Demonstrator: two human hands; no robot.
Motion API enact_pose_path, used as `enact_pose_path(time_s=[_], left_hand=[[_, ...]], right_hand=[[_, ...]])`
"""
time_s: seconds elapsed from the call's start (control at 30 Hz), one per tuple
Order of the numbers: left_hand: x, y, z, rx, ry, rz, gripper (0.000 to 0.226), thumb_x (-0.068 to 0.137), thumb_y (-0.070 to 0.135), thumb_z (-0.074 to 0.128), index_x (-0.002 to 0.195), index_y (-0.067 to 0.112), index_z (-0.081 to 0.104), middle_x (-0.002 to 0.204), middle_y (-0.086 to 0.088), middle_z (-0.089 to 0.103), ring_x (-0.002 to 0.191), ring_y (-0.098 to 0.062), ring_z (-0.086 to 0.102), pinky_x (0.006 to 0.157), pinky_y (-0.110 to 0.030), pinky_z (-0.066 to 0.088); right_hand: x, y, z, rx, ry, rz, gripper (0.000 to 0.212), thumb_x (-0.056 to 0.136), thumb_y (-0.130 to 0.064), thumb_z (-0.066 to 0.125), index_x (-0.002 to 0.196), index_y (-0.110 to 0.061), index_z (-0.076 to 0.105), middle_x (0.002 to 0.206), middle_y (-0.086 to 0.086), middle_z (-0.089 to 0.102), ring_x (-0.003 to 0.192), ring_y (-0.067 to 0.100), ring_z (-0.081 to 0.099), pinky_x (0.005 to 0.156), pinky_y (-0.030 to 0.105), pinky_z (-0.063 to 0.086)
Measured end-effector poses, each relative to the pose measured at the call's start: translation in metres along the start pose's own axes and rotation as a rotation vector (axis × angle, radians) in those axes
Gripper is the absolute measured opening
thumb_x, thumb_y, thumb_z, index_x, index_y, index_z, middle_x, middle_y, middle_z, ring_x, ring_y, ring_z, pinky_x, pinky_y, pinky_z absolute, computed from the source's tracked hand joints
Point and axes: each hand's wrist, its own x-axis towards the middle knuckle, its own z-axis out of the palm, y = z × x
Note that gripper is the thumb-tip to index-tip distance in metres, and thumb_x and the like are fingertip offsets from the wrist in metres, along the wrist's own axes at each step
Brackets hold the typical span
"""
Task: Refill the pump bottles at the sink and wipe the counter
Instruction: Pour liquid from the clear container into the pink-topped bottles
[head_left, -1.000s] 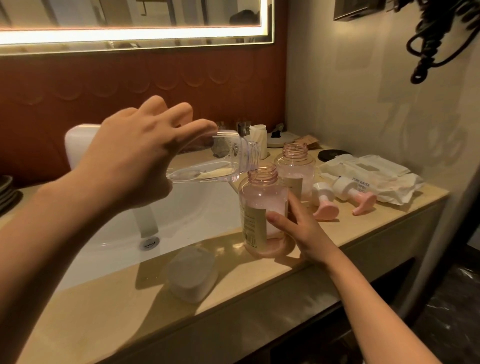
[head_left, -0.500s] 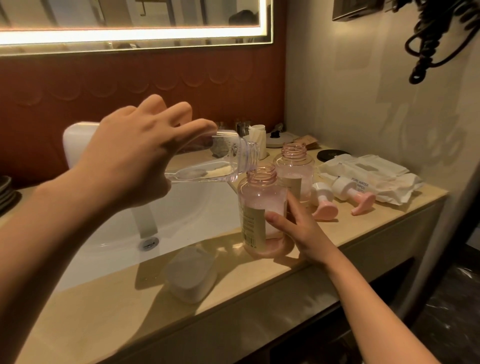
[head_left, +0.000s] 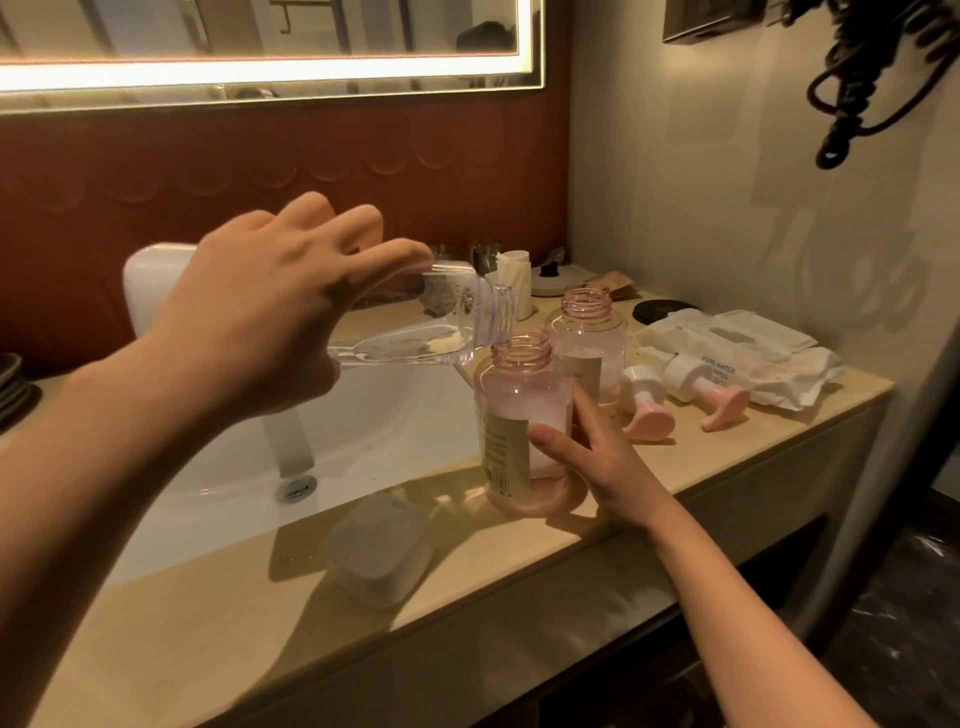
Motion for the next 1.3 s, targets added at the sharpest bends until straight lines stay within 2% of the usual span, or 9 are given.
enact_pose_path(time_s=[0.2,0.37,0.7,0.97,1.13,1.3], left_hand=[[-0.0002,0.0,0.001,0.01,0.012,0.003,0.095,0.044,0.009,0.084,0.131,0.021,0.048,0.097,-0.01,0.054,0.077,-0.031,0.047,0.053,-0.032,0.038],[0.0007,0.0001,-0.0006,0.021,0.036,0.005,0.094,0.043,0.008,0.083,0.13,0.02,0.051,0.097,-0.01,0.055,0.077,-0.033,0.049,0.056,-0.036,0.041],[0.0005,0.0009,0.0013,0.023,0.068,-0.006,0.089,0.049,0.002,0.078,0.131,0.02,0.05,0.096,-0.011,0.056,0.077,-0.033,0.048,0.056,-0.033,0.037],[0.0006,0.0011,0.0024,0.026,0.071,-0.003,0.088,0.051,0.002,0.077,0.132,0.022,0.048,0.098,-0.011,0.055,0.078,-0.033,0.048,0.057,-0.037,0.041],[0.001,0.0008,0.0025,0.035,0.078,0.002,0.088,0.054,0.002,0.076,0.134,0.022,0.047,0.1,-0.011,0.055,0.079,-0.033,0.047,0.058,-0.036,0.039],[0.0006,0.0008,0.0026,0.025,0.084,0.008,0.087,0.053,0.0,0.075,0.133,0.021,0.048,0.099,-0.012,0.055,0.079,-0.034,0.048,0.058,-0.038,0.042]], right_hand=[[-0.0004,0.0,0.0002,0.007,-0.003,0.0,0.076,0.065,-0.075,0.06,0.126,-0.034,0.044,0.121,-0.021,0.057,0.117,0.001,0.052,0.093,0.019,0.045],[0.0002,0.0022,-0.0002,0.002,0.009,-0.009,0.079,0.067,-0.073,0.061,0.13,-0.028,0.044,0.125,-0.014,0.057,0.12,0.005,0.051,0.099,0.027,0.043],[-0.0003,0.0018,0.0,0.008,0.007,0.0,0.073,0.068,-0.067,0.063,0.128,-0.031,0.044,0.123,-0.016,0.058,0.119,0.003,0.052,0.095,0.021,0.044],[-0.0001,0.0012,-0.0004,0.007,0.001,0.003,0.076,0.066,-0.073,0.061,0.128,-0.034,0.043,0.121,-0.022,0.057,0.118,0.0,0.052,0.094,0.019,0.045],[-0.0003,0.0005,-0.0008,-0.001,0.004,0.002,0.069,0.067,-0.067,0.063,0.126,-0.036,0.044,0.119,-0.024,0.058,0.116,-0.001,0.052,0.094,0.02,0.045],[-0.0001,0.0009,-0.0001,0.0,0.006,-0.004,0.076,0.066,-0.073,0.06,0.128,-0.033,0.043,0.121,-0.022,0.057,0.117,0.0,0.052,0.093,0.018,0.044]])
